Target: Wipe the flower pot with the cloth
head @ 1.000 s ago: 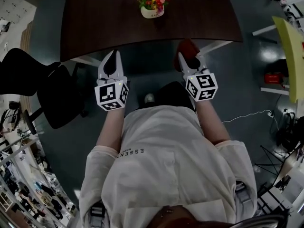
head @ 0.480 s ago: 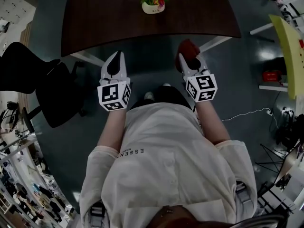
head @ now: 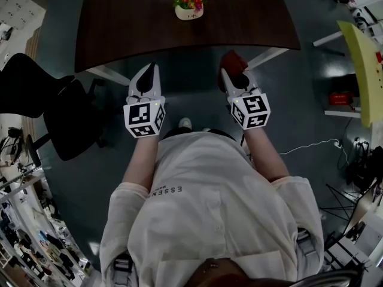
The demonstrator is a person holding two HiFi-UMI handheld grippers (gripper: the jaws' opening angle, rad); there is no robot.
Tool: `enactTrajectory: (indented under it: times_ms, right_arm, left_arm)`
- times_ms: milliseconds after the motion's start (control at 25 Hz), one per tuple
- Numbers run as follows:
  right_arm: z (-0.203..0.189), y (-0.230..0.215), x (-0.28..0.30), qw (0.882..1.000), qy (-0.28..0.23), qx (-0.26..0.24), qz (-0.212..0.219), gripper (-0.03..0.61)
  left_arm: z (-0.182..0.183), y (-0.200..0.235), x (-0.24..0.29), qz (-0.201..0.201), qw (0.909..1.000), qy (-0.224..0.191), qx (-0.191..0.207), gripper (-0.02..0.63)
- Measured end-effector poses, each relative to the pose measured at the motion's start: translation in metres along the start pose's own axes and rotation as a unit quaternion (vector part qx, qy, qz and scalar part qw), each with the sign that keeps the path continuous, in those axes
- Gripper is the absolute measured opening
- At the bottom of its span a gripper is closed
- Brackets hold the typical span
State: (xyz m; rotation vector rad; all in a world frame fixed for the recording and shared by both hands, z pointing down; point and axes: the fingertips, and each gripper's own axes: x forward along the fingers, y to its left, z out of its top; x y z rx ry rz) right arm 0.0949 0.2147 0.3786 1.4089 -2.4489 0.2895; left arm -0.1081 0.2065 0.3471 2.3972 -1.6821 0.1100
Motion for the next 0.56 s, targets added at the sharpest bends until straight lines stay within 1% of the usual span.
enactTrajectory:
  times_ms: [360,560]
  right_arm:
    - [0.000,-0.016,-0.016,1.000,0.004,-0.009,0.018,0.046]
    - [-0.001,-0.022,-0.017,1.000,0.009,-0.003,0.025,0.046]
  left_arm:
    - [0.001,-0.027,0.002,0.004,1.0000,0.007,0.001,0.014]
    - [0.004,-0.027,0.001,0.013,0.9999,0.009,0.006,0.014]
